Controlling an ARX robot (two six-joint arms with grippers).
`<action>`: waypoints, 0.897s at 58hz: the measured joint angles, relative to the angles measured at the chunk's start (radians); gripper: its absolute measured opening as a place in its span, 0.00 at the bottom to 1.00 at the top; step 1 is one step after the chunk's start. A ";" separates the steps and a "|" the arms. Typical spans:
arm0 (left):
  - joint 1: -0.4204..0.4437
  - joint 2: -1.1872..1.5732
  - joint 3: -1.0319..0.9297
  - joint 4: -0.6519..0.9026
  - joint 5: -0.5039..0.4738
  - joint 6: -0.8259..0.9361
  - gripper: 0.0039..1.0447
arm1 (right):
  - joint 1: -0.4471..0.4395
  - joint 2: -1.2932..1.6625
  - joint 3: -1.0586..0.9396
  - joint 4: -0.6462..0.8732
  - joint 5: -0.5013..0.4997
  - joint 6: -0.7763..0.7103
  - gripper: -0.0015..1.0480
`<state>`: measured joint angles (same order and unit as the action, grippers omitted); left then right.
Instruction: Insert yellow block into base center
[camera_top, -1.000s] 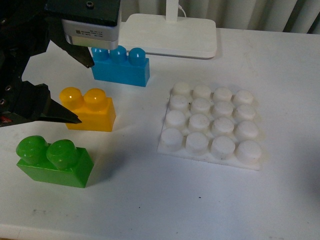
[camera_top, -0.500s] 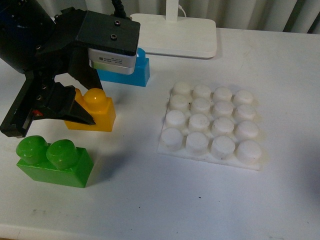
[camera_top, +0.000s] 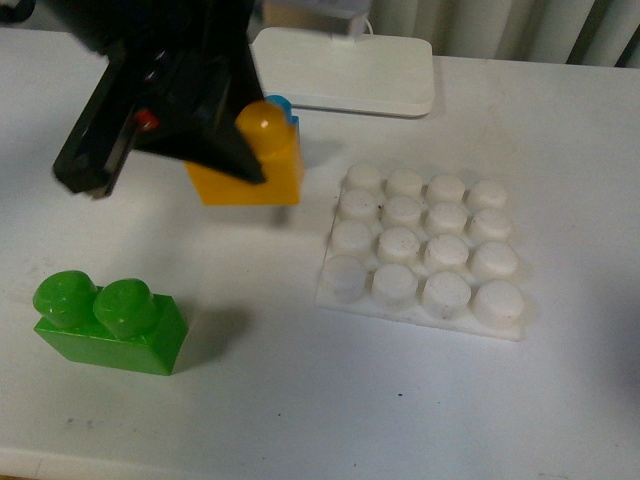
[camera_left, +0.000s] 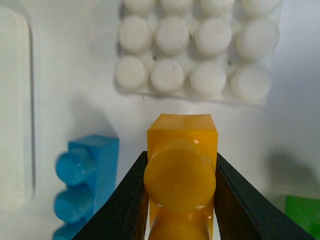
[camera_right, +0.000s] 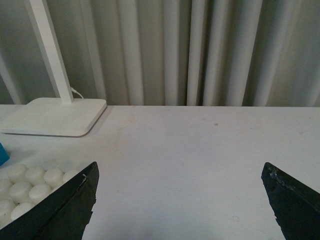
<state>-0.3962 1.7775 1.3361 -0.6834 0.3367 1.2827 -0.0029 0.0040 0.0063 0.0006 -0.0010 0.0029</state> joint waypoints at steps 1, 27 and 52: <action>-0.010 0.000 0.012 -0.001 0.000 -0.005 0.30 | 0.000 0.000 0.000 0.000 0.000 0.000 0.91; -0.196 0.129 0.166 -0.009 -0.065 -0.066 0.30 | 0.000 0.000 0.000 0.000 0.000 0.000 0.91; -0.204 0.229 0.259 -0.031 -0.077 -0.066 0.29 | 0.000 0.000 0.000 0.000 0.000 0.000 0.91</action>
<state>-0.6003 2.0068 1.5955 -0.7139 0.2600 1.2163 -0.0029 0.0040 0.0063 0.0006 -0.0010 0.0029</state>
